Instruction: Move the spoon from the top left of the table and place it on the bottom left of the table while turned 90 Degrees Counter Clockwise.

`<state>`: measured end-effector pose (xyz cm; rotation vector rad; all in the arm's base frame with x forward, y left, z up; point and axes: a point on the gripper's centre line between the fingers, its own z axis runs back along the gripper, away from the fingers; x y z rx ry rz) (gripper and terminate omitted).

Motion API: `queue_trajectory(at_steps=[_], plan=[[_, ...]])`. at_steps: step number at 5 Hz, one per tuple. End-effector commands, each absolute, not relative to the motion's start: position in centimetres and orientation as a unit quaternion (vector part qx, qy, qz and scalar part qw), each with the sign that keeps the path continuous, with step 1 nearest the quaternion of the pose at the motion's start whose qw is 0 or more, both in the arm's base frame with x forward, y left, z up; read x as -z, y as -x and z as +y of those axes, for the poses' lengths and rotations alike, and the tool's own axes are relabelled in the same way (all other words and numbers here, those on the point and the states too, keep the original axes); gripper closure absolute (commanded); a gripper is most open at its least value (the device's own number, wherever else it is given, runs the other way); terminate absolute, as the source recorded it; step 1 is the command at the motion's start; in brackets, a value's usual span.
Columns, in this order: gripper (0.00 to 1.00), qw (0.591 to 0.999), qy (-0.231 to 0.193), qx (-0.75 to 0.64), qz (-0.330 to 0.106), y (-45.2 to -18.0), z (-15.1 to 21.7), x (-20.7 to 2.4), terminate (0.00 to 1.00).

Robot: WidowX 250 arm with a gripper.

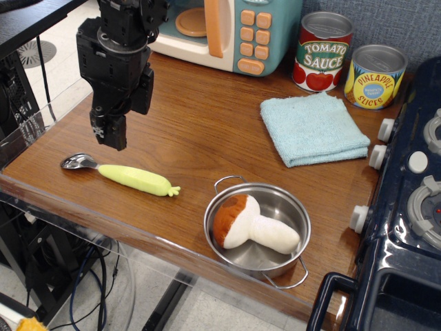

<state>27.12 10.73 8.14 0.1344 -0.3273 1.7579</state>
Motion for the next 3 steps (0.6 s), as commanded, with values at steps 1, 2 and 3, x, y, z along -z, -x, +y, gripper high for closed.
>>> queue_trajectory(at_steps=[1, 2, 3], plan=[[0.00, 0.623, -0.045, -0.764, -0.163, -28.30, 9.77, -9.88, 0.00], [0.00, 0.623, -0.045, -0.764, -0.163, -28.30, 9.77, -9.88, 0.00], [0.00, 0.623, -0.045, -0.764, -0.163, -28.30, 9.77, -9.88, 1.00]])
